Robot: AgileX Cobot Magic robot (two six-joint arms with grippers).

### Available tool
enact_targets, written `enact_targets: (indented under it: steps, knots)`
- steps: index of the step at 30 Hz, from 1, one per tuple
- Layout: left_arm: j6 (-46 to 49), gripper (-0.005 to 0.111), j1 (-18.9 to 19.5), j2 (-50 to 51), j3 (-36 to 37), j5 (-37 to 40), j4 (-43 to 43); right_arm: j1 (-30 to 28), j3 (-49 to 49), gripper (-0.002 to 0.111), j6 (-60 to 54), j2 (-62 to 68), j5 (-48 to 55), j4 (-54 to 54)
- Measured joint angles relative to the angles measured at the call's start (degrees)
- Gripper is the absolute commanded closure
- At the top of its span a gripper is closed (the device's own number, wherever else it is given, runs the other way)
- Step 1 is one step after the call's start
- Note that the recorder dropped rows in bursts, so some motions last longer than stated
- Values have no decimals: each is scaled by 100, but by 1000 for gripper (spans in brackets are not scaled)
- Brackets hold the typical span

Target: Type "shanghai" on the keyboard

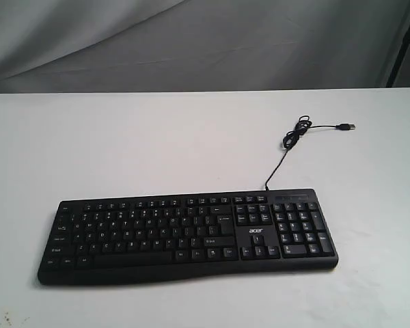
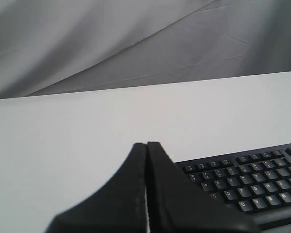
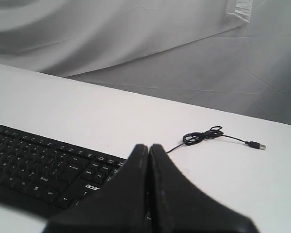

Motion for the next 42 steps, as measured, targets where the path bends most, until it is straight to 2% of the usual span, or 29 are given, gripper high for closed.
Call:
enact_targets:
  steps: [18,22,30,34,39,42]
  knots:
    - [0,107,0,0,0,0,0,0,0,108,0,0,11,0]
    - [0,107,0,0,0,0,0,0,-605,108,0,17,114,0]
    - [0,107,0,0,0,0,0,15,-2077,108,168,2345,-161,-177]
    - [0,107,0,0,0,0,0,539,-2422,108,863,3442,-331,-314]
    - [0,107,0,0,0,0,0,2197,-2498,108,1175,5199,-1549,-605]
    - [0,107,0,0,0,0,0,2936,-2618,108,1175,6182,-2259,-616]
